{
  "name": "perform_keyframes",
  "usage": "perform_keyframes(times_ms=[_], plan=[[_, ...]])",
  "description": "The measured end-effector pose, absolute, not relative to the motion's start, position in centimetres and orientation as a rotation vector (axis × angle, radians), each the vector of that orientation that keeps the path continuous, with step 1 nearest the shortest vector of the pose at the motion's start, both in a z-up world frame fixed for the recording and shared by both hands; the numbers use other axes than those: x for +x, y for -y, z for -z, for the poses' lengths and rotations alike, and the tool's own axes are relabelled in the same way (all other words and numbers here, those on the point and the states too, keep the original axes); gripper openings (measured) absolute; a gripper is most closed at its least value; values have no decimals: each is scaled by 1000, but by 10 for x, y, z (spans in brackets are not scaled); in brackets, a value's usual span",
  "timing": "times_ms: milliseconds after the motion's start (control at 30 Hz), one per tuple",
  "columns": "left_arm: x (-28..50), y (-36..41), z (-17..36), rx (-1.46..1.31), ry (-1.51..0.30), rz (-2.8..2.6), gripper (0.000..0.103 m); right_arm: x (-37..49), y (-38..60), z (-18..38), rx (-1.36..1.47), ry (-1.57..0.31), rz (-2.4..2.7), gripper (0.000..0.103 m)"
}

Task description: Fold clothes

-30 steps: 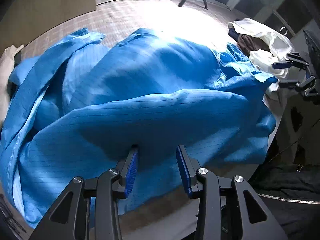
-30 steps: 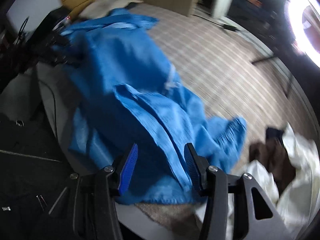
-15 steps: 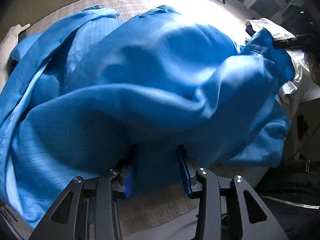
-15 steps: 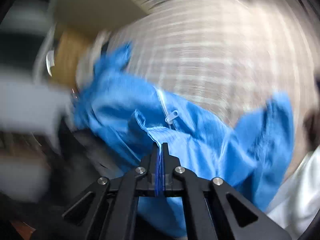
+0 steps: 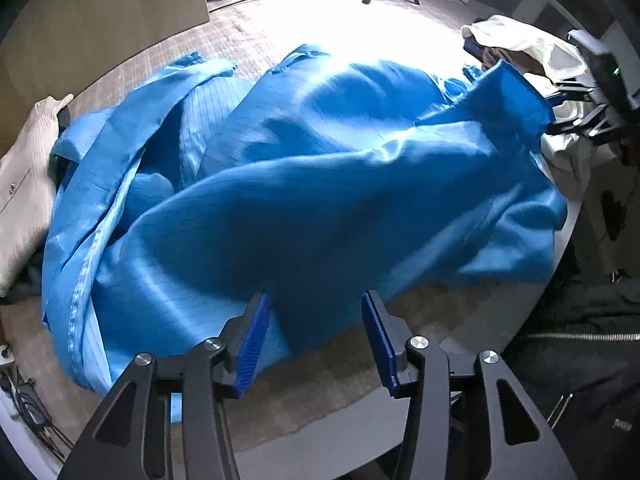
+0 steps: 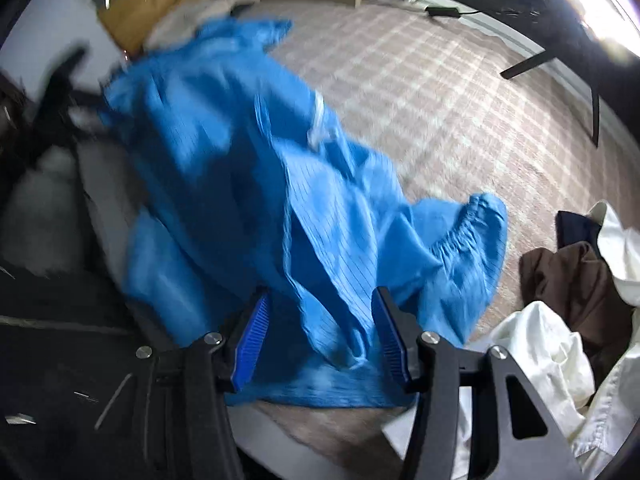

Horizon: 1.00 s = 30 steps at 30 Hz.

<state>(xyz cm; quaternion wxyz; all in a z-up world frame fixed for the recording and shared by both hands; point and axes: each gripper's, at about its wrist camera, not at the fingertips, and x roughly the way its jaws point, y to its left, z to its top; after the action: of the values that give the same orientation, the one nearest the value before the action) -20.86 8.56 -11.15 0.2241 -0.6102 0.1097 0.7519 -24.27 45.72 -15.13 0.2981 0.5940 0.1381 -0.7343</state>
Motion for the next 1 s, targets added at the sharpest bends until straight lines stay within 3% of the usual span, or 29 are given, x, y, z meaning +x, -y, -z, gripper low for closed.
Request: perform_keyframes(times_ms=[33, 67, 167, 333, 467, 633, 833, 1000], plan=[[-208, -86, 111, -1692, -314, -2076, 46, -242, -457, 159, 1599, -368, 1932, 12], [-207, -86, 110, -1690, -332, -2083, 46, -243, -456, 162, 1623, -328, 1913, 1], [-205, -87, 100, -1663, -370, -2097, 46, -250, -456, 133, 1542, -280, 1970, 2], [-211, -83, 69, -1608, -415, -2148, 46, -268, -489, 21, 1300, -91, 2168, 2], [-227, -83, 43, -1519, -519, -2170, 48, -253, -521, -32, 1224, 13, 2312, 2], [-263, -71, 24, -1422, -546, -2106, 58, -230, -535, -20, 1328, 73, 2413, 2], [-294, -91, 57, -1445, -532, -1879, 58, -225, -550, 19, 1500, 133, 2466, 2], [-291, -116, 92, -1449, -658, -1726, 58, -226, -550, 32, 1566, 180, 2477, 2]])
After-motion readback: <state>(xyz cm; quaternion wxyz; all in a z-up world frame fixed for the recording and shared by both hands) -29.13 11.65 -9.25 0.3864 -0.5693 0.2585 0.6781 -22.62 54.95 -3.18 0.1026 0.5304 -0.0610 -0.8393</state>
